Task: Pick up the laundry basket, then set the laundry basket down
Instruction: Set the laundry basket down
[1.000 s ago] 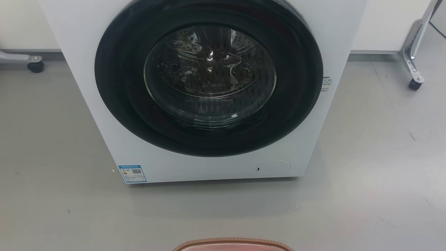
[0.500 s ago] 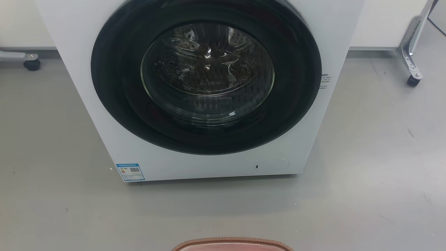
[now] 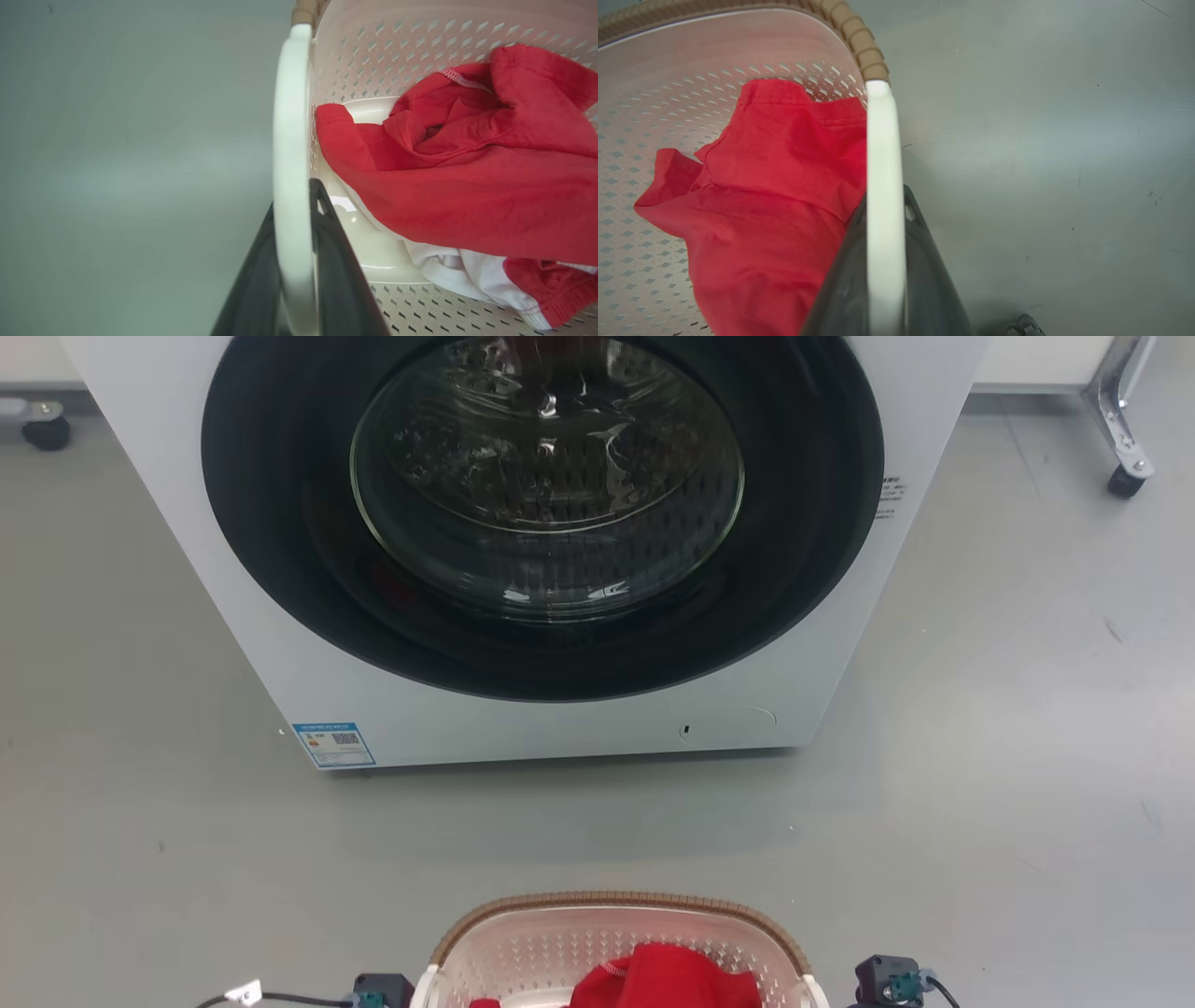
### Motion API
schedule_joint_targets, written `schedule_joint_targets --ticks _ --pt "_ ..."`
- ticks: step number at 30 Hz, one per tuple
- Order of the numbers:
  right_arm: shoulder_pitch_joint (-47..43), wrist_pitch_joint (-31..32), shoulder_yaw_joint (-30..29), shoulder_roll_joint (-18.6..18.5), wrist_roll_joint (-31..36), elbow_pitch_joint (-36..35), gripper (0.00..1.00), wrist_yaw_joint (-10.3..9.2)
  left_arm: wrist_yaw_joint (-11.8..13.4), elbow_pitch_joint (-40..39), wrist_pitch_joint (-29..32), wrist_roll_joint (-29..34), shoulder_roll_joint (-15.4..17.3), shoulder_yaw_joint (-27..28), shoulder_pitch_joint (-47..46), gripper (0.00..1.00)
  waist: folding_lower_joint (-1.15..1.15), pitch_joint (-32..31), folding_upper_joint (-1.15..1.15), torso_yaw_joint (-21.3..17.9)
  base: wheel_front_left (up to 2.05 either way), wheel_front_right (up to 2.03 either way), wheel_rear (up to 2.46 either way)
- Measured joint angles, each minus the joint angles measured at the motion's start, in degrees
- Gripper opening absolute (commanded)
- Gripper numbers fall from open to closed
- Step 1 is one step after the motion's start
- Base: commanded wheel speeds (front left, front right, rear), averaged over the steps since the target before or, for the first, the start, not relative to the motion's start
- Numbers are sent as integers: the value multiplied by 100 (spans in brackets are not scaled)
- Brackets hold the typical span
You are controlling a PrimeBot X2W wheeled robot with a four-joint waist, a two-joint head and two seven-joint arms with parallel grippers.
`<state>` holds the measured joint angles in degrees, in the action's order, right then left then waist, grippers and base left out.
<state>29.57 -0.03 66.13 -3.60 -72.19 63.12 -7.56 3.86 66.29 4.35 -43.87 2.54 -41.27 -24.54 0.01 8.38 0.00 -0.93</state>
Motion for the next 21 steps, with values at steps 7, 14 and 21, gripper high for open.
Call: schedule_joint_targets --ticks 7,14,21 --pt "321 -187 30 1 -1 3 0 0 -1 -5 -43 0 43 59 -446 0 0 358 0 -12 0 0 0" --pt "1066 -310 21 11 20 146 0 1 0 -59 -98 0 105 134 -1016 0 1 864 0 -29 0 0 0" --pt "2002 -358 -53 35 103 356 0 2 20 -120 -201 0 147 254 -1623 0 0 1495 0 -54 0 0 0"
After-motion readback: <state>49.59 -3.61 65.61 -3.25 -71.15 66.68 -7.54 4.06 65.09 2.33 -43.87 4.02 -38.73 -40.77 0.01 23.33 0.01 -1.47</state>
